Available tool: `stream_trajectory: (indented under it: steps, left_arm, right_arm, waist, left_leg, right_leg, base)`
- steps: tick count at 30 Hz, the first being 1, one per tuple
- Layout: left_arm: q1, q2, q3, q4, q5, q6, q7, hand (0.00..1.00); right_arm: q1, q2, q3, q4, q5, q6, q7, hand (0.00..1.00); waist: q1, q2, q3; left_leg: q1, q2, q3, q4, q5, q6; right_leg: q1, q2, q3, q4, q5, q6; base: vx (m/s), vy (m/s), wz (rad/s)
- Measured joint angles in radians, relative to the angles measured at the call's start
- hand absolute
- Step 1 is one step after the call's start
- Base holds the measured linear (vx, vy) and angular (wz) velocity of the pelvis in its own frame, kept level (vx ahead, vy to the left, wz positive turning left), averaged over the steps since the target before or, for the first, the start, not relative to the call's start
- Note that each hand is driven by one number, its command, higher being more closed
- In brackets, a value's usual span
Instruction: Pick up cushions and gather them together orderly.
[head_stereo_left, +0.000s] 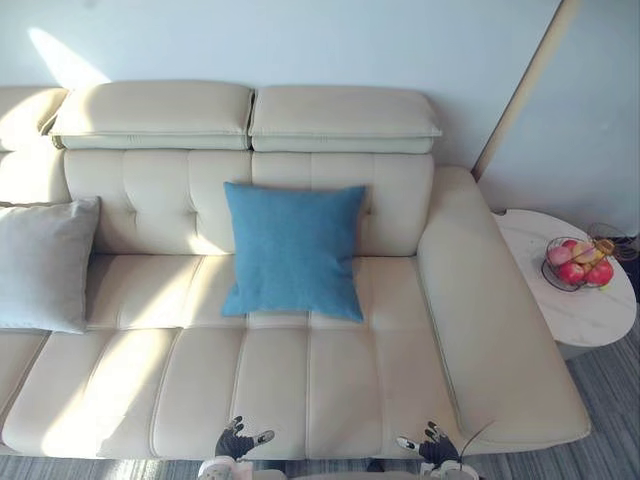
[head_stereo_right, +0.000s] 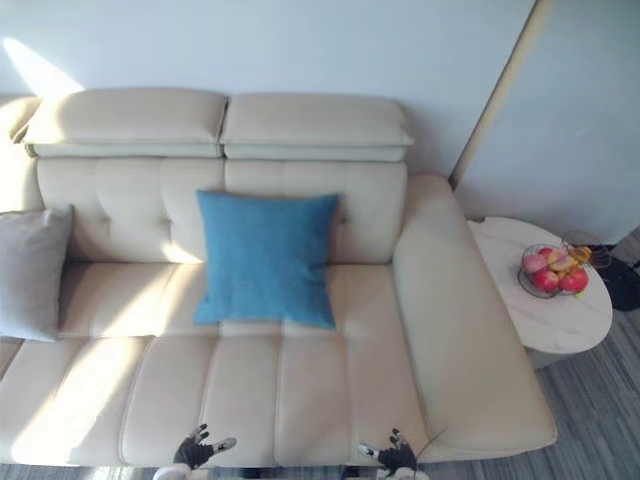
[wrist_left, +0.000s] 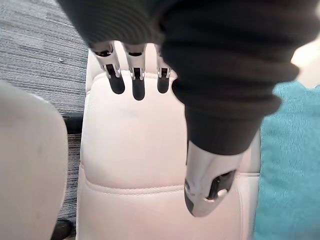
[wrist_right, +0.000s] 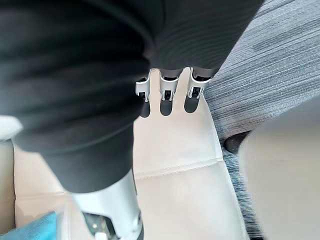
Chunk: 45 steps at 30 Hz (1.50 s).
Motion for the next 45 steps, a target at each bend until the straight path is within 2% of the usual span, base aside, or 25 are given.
stream_trajectory:
  steps: [1,2,3,4,5,6,7,8,9,11,12,13,15,16,18,19,20,23,24,26,29,32,37,42,45]
  left_arm:
    - [-0.012,0.003,-0.007,0.0,0.001,0.002,0.0,0.0]
    - [-0.037,0.0,-0.007,-0.001,0.0,0.005,0.0,0.0]
    - [-0.051,-0.007,-0.002,-0.015,0.0,0.004,0.0,0.0]
    - [-0.054,-0.009,0.006,-0.027,-0.002,0.001,0.002,0.0]
    - [-0.057,-0.009,0.005,-0.036,-0.003,0.003,0.002,0.0]
    - [-0.051,-0.009,0.009,-0.047,-0.004,0.001,0.005,0.0]
    - [-0.046,-0.008,0.023,-0.052,-0.004,0.001,0.005,0.0]
    - [-0.044,-0.008,0.042,-0.054,-0.005,0.001,0.007,0.0]
    - [-0.042,-0.014,0.055,-0.056,-0.006,0.004,0.017,0.0]
    - [-0.031,-0.043,0.063,-0.06,-0.022,0.004,0.022,0.0]
    - [-0.023,-0.054,0.071,-0.07,-0.049,0.002,0.023,0.0]
    - [-0.015,-0.063,0.07,-0.063,-0.088,0.002,0.023,0.0]
    - [-0.017,-0.069,0.07,-0.058,-0.109,0.005,0.025,0.0]
    - [-0.018,-0.071,0.07,-0.05,-0.119,0.006,0.025,0.0]
    - [-0.024,-0.064,0.071,-0.053,-0.122,0.003,0.026,0.0]
    - [-0.022,-0.064,0.07,-0.052,-0.121,0.003,0.026,0.0]
    - [-0.022,-0.062,0.068,-0.048,-0.121,0.004,0.026,0.0]
    - [-0.026,-0.065,0.061,-0.035,-0.119,0.004,0.024,0.0]
    - [-0.027,-0.065,0.061,-0.023,-0.117,0.005,0.022,0.0]
    - [-0.016,-0.048,0.052,-0.014,-0.107,0.008,0.02,0.0]
    - [0.001,-0.015,0.028,0.004,-0.078,0.025,0.016,0.0]
    - [0.007,-0.011,0.024,0.022,-0.068,0.028,0.016,0.0]
    - [0.021,-0.031,0.026,0.04,-0.056,0.029,0.015,0.0]
    - [0.029,-0.029,0.033,0.04,-0.042,0.029,0.012,0.0]
    - [0.027,-0.022,0.035,0.04,-0.04,0.029,-0.001,0.0]
  right_arm:
    - [-0.012,0.0,0.006,-0.002,0.0,0.0,0.0,0.0]
    - [-0.025,-0.001,0.013,-0.006,-0.001,0.0,-0.002,0.0]
    - [-0.031,0.0,0.014,-0.011,-0.001,0.004,-0.005,0.0]
    - [-0.029,0.007,0.018,-0.025,-0.001,0.006,-0.004,0.0]
    - [-0.015,0.013,0.019,-0.024,-0.001,0.007,-0.004,0.0]
    - [-0.003,0.015,0.026,-0.023,-0.002,0.007,-0.005,0.0]
    - [-0.001,0.015,0.036,-0.023,-0.002,0.007,-0.004,0.0]
    - [-0.013,0.017,0.037,-0.027,-0.002,0.007,-0.005,0.0]
    - [-0.035,0.022,0.036,-0.031,-0.003,0.007,-0.011,0.0]
    - [-0.044,0.023,0.036,-0.053,-0.002,0.008,-0.016,0.0]
    - [-0.042,0.023,0.037,-0.07,-0.002,0.006,-0.023,0.0]
    - [-0.044,0.027,0.052,-0.075,-0.002,0.006,-0.034,0.0]
    - [-0.045,0.025,0.059,-0.09,-0.003,0.005,-0.039,0.0]
    - [-0.042,0.025,0.053,-0.087,-0.002,0.007,-0.042,0.0]
    - [-0.018,0.027,0.036,-0.067,-0.002,0.01,-0.05,0.0]
    - [-0.017,0.02,0.036,-0.059,-0.002,0.011,-0.05,0.0]
    - [-0.013,0.009,0.036,-0.061,-0.002,0.008,-0.049,0.0]
    - [0.007,-0.007,0.029,-0.043,-0.002,0.009,-0.046,0.0]
    - [0.016,-0.007,0.025,-0.029,-0.002,0.009,-0.043,0.0]
    - [0.02,0.0,0.0,-0.007,-0.002,0.013,-0.031,0.0]
    - [0.031,0.006,-0.005,0.019,-0.002,0.012,-0.017,0.0]
    - [0.037,0.005,-0.005,0.027,-0.003,0.013,-0.009,0.0]
    - [0.054,-0.013,-0.006,0.032,-0.035,0.017,-0.01,0.0]
    - [0.056,-0.01,-0.007,0.038,-0.041,0.026,-0.01,0.0]
    - [0.046,-0.006,-0.017,0.06,-0.041,0.029,-0.01,0.0]
  waist:
    - [-0.004,-0.003,0.007]
    - [-0.005,-0.001,0.018]
    - [0.001,0.008,0.028]
    - [0.0,0.004,0.031]
    - [-0.001,-0.001,0.031]
    - [0.004,-0.007,0.025]
    - [0.008,-0.012,0.018]
    - [0.012,-0.019,0.014]
    - [0.03,-0.034,0.012]
    - [0.052,0.009,0.03]
    - [0.064,0.025,0.029]
    - [0.069,0.043,0.017]
    - [0.062,0.063,0.022]
    - [0.047,0.069,0.029]
    - [0.054,0.05,0.028]
    - [0.053,0.044,0.024]
    - [0.042,0.039,0.02]
    - [0.04,0.045,0.018]
    - [0.037,0.056,0.013]
    - [0.03,0.028,-0.003]
    - [0.018,-0.005,-0.025]
    - [0.007,-0.004,-0.036]
    - [-0.001,0.028,-0.056]
    - [-0.001,0.025,-0.076]
    - [-0.003,0.011,-0.071]
  left_leg:
    - [-0.015,0.001,0.003,0.013,-0.002,0.006]
    - [-0.049,0.005,0.01,0.053,-0.01,0.021]
    - [-0.082,0.03,0.014,0.084,-0.016,0.033]
    - [-0.086,0.024,0.002,0.099,-0.017,0.034]
    - [-0.087,0.016,-0.017,0.117,-0.017,0.034]
    - [-0.104,0.013,-0.035,0.145,-0.016,0.034]
    - [-0.127,0.013,-0.044,0.165,-0.016,0.033]
    - [-0.169,0.012,-0.052,0.196,-0.012,0.027]
    - [-0.215,0.015,-0.048,0.239,-0.005,0.015]
    - [-0.232,0.058,-0.043,0.25,0.014,-0.007]
    - [-0.241,0.085,-0.033,0.245,0.035,0.0]
    - [-0.262,0.113,-0.024,0.209,0.071,0.016]
    - [-0.272,0.135,-0.022,0.173,0.08,0.036]
    - [-0.279,0.147,-0.024,0.153,0.031,0.021]
    - [-0.278,0.125,-0.031,0.301,0.005,-0.006]
    - [-0.273,0.103,-0.031,0.378,-0.015,-0.012]
    - [-0.269,0.079,-0.026,0.449,-0.092,-0.008]
    - [-0.239,0.084,-0.022,0.61,-0.258,0.007]
    - [-0.221,0.083,-0.015,0.59,-0.277,0.004]
    - [-0.153,0.04,0.007,0.45,-0.271,0.011]
    - [-0.083,-0.023,0.022,0.284,-0.173,0.038]
    - [-0.061,-0.05,0.004,0.205,-0.116,0.053]
    - [0.023,-0.058,0.0,0.02,-0.024,0.049]
    - [0.037,-0.053,-0.025,-0.009,-0.017,0.046]
    - [0.053,-0.055,-0.027,-0.009,-0.012,0.045]
  right_leg:
    - [-0.021,-0.002,-0.008,0.022,0.007,0.006]
    - [-0.047,-0.004,-0.024,0.034,0.036,0.033]
    - [-0.06,-0.008,-0.044,0.083,0.01,0.032]
    - [-0.099,-0.029,-0.08,0.281,-0.061,0.018]
    - [-0.098,-0.055,-0.099,0.464,-0.106,0.032]
    - [-0.072,-0.079,-0.107,0.585,-0.115,0.039]
    - [-0.058,-0.091,-0.106,0.621,-0.115,0.04]
    - [-0.038,-0.105,-0.101,0.629,-0.113,0.038]
    - [0.002,-0.096,-0.088,0.539,-0.126,0.035]
    - [0.049,-0.057,-0.115,0.428,-0.186,0.03]
    - [0.076,-0.036,-0.148,0.358,-0.219,0.029]
    - [0.085,-0.012,-0.191,0.279,-0.268,0.007]
    - [0.085,0.014,-0.215,0.235,-0.286,-0.026]
    - [0.085,0.016,-0.247,0.211,-0.265,-0.054]
    - [0.073,-0.012,-0.266,0.207,-0.24,-0.069]
    - [0.065,-0.027,-0.268,0.202,-0.231,-0.067]
    - [0.05,-0.041,-0.273,0.19,-0.206,-0.063]
    - [0.041,-0.049,-0.278,0.148,-0.15,-0.037]
    - [0.052,-0.046,-0.279,0.134,-0.135,-0.019]
    - [0.081,-0.056,-0.263,0.047,-0.095,0.009]
    - [0.12,-0.085,-0.237,-0.05,-0.033,0.003]
    - [0.117,-0.098,-0.239,-0.061,-0.029,0.007]
    - [0.116,-0.085,-0.236,-0.07,-0.028,0.005]
    - [0.122,-0.066,-0.216,-0.099,-0.009,0.005]
    - [0.149,-0.065,-0.215,-0.118,0.006,0.011]
  base:
    - [-0.13,-0.004,-0.3]
    - [-0.12,0.015,-0.07]
    - [-0.13,0.023,0.07]
    - [-0.08,-0.005,0.36]
    - [-0.09,-0.057,0.53]
    - [-0.09,-0.085,0.5]
    - [-0.16,-0.132,0.32]
    - [-0.23,-0.173,0.12]
    - [-0.33,-0.241,0.03]
    - [-0.33,-0.192,-0.19]
    - [-0.43,-0.238,-0.29]
    - [-0.45,-0.268,-0.18]
    - [-0.35,-0.182,0.13]
    - [-0.27,-0.079,0.36]
    - [-0.25,-0.018,0.21]
    - [-0.26,0.003,0.12]
    - [-0.24,0.058,0.11]
    - [-0.11,0.149,0.05]
    - [-0.07,0.208,0.11]
    - [-0.09,0.206,0.03]
    - [-0.06,0.143,0.07]
    - [-0.14,0.07,0.18]
    - [-0.11,-0.006,0.02]
    - [0.0,-0.022,-0.09]
    - [0.08,-0.019,0.01]
